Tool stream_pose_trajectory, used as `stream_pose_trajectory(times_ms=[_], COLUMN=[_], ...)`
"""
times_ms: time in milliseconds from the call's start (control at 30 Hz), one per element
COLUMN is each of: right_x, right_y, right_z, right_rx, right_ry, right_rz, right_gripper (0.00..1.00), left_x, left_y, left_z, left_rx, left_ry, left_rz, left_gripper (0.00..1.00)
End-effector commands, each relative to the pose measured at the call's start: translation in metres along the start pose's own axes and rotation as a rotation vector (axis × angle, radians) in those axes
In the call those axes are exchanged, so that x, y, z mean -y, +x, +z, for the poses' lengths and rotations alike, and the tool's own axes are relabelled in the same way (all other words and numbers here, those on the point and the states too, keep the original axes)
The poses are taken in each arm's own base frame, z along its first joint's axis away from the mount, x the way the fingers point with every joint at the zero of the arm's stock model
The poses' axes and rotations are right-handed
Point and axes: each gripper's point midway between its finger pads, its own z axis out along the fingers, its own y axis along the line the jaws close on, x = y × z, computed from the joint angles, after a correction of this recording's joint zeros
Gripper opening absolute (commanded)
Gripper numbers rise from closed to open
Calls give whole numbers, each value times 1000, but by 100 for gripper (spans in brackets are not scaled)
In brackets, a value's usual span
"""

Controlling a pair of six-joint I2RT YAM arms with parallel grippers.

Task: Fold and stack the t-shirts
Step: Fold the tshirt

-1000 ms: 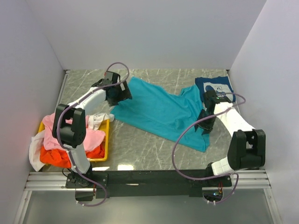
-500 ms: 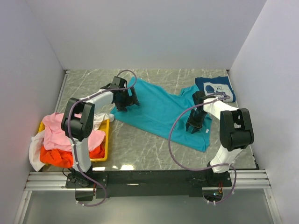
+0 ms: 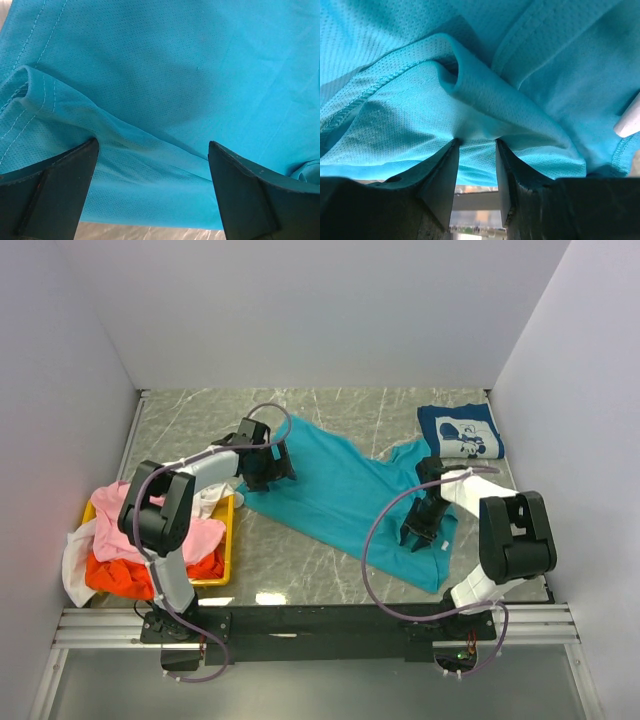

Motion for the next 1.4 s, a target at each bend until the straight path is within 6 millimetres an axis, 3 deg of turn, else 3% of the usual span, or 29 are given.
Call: stream_pose_trajectory(times_ms=[0,267,533,633,833,967,1033,1067,1133,1167,1267,1367], right_x=[36,43,30,22,5,0,-7,-12,-19,-28,-38,-40], right_y=[27,37,20,5,-40,-97,-116,-139,-160,-179,-211,-235], right_z=[10,9,-11,-26,-77,-102,-100,-109,-107,-116,-114,-94], right_rx=[-62,-64,-15,43,183,340,375,436,463,524,584,581], right_ry=[126,127,108,92,43,9,1,-33,-39,-58,-55,-22], right_rz=[20,37,21,24,32,38,16,31,22,16,-2,-7], right_gripper=[43,43,43,43,44,43,43,43,43,43,43,42], left_x=[-31,-28,-34,-24,8,32,34,41,49,52,60,62], left_y=[24,32,46,37,-2,-25,-27,-35,-43,-46,-55,-60], left_z=[-4,-16,-27,-32,-47,-53,-46,-49,-48,-49,-51,-53], left_rx=[-42,-46,-59,-37,30,66,56,70,75,78,95,106], left_ry=[-114,-115,-137,-113,-65,-13,-12,1,15,21,41,33], left_rz=[-17,-2,-25,-7,22,26,29,37,47,52,70,77], left_gripper=[99,99,99,99,100,100,99,99,100,99,100,99])
